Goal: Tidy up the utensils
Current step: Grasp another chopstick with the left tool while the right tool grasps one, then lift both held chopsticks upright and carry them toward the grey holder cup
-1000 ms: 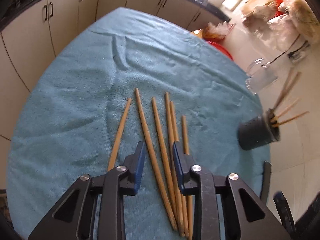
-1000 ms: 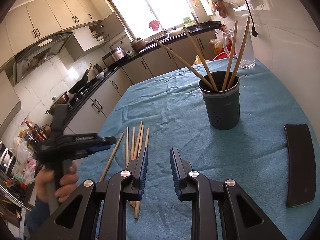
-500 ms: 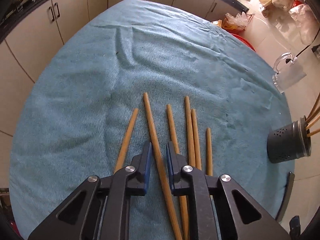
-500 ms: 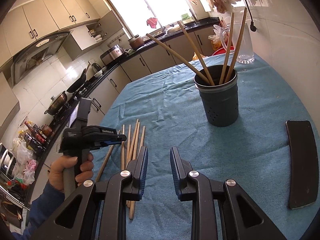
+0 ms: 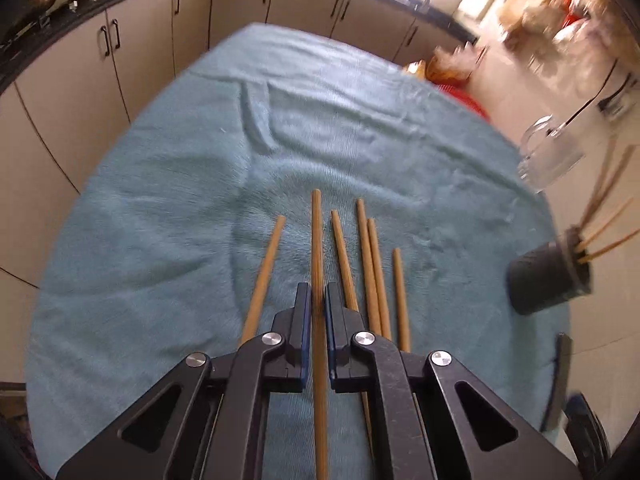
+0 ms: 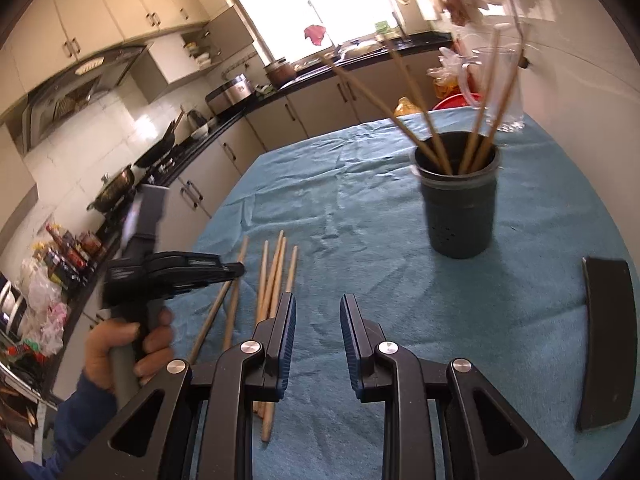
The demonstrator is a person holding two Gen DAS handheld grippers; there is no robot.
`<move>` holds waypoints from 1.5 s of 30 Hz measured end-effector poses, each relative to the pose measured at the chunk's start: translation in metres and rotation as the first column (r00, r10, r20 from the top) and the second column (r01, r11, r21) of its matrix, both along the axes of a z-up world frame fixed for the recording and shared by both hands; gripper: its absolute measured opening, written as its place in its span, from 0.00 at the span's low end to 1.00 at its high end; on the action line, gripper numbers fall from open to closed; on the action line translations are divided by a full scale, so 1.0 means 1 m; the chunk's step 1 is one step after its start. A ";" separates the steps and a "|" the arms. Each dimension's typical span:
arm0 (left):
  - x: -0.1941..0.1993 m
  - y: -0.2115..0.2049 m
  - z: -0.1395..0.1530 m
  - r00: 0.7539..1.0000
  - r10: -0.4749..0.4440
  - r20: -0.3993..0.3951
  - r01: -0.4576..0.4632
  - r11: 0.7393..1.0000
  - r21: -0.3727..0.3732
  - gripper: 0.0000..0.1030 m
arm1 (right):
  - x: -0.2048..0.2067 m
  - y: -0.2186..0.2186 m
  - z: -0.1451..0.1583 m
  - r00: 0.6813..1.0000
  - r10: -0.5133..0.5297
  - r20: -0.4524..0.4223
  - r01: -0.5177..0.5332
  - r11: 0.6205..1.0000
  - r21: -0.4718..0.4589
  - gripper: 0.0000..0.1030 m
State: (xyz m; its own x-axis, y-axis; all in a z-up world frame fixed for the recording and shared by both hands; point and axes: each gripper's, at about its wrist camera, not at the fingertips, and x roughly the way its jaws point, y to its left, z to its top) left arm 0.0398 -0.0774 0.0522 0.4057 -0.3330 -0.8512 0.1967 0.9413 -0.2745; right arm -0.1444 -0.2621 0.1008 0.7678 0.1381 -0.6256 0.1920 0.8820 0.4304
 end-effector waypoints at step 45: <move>-0.068 0.069 0.069 0.984 0.019 0.176 0.007 0.990 -0.144 0.06 | 0.136 0.079 -0.009 0.951 0.281 -0.127 -0.293 0.952 -0.090 0.07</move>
